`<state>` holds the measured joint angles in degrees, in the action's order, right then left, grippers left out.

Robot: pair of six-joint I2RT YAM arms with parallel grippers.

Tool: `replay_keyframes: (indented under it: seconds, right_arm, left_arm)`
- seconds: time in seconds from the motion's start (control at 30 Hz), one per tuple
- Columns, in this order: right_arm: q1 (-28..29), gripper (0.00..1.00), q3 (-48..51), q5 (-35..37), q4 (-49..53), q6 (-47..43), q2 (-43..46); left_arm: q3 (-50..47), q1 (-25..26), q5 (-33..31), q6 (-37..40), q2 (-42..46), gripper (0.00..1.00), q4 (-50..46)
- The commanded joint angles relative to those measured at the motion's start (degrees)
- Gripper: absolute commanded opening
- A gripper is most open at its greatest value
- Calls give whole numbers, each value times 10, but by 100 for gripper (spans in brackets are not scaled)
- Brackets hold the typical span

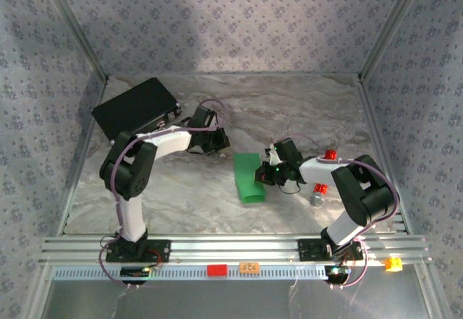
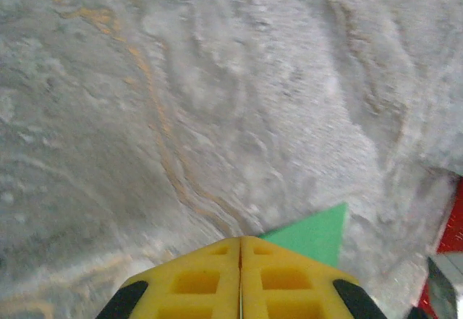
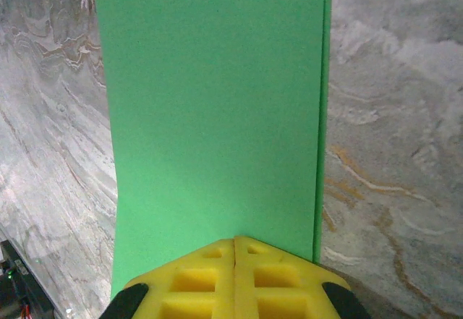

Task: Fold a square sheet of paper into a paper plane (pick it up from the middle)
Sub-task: First fold the square sheet of paper in half at the center of the table.

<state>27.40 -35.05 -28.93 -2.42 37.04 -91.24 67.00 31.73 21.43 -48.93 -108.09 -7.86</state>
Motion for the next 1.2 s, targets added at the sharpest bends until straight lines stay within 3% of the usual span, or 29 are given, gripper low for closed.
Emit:
replay_keyframes:
  seconds: [0.0,0.2,0.73,1.17]
  right_arm:
    - [0,0,31,69,96,8,-17]
    - [-1,0,24,70,107,1,-16]
    - [-1,0,27,70,98,5,-23]
    - [-1,0,26,71,104,6,-13]
  left_arm:
    - [-27,22,23,11,37,8,-3]
    - [-56,63,103,-33,24,7,69]
    - [-155,78,72,-2,-11,7,112]
    - [-105,93,69,5,62,9,36]
